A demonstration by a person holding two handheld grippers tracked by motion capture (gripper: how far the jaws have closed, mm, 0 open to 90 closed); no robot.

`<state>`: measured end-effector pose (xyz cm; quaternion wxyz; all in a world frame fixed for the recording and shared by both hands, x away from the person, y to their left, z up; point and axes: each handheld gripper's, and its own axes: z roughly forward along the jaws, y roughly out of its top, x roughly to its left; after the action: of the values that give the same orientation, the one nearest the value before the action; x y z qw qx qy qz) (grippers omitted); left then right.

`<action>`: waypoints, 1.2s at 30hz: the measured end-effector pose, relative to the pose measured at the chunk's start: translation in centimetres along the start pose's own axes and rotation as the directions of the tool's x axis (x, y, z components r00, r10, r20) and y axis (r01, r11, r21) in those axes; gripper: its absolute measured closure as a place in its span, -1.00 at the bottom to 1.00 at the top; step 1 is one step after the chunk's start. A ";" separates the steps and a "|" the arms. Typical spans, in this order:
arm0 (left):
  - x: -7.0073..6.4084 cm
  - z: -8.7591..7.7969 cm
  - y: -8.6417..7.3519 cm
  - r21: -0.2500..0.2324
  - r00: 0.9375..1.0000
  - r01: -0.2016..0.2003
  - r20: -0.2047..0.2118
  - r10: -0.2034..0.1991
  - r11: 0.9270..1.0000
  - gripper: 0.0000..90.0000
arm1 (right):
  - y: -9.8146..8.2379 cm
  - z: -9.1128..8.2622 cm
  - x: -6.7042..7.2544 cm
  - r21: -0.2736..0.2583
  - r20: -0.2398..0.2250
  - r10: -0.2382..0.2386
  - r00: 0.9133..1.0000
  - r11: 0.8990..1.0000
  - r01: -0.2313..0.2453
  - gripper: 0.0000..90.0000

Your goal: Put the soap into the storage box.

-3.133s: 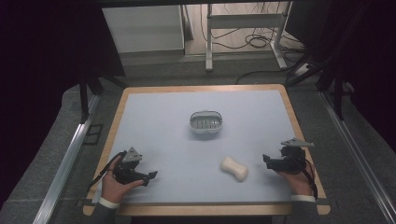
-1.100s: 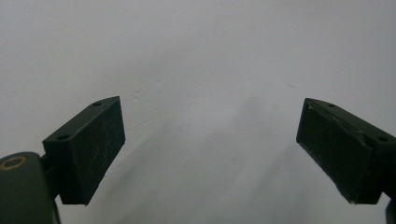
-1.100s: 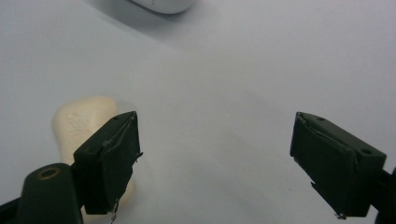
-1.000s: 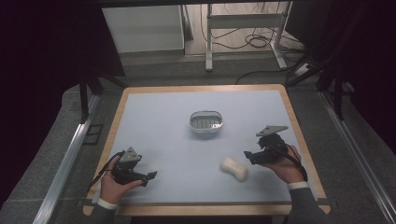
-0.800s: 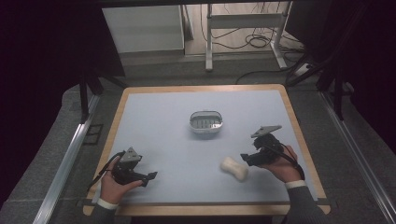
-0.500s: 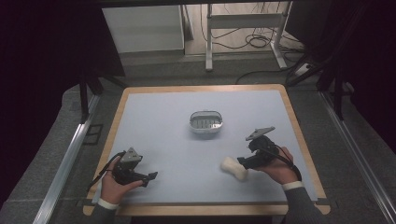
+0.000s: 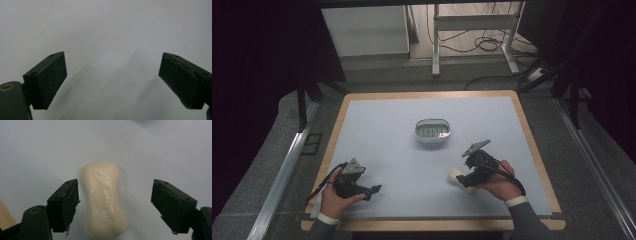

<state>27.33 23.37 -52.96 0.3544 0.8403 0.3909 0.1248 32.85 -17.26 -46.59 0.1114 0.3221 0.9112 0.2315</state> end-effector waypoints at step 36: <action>0.1 -0.1 0.0 -0.002 1.000 -0.004 -0.008 0.003 1.000 -0.81 | 0.8 3.7 1.3 0.247 -0.008 -0.060 0.998 0.967 0.060 0.10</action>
<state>27.31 23.47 -52.89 0.3535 0.8401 0.3907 0.1290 33.59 -14.55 -49.45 0.0773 0.3055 0.9423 0.1126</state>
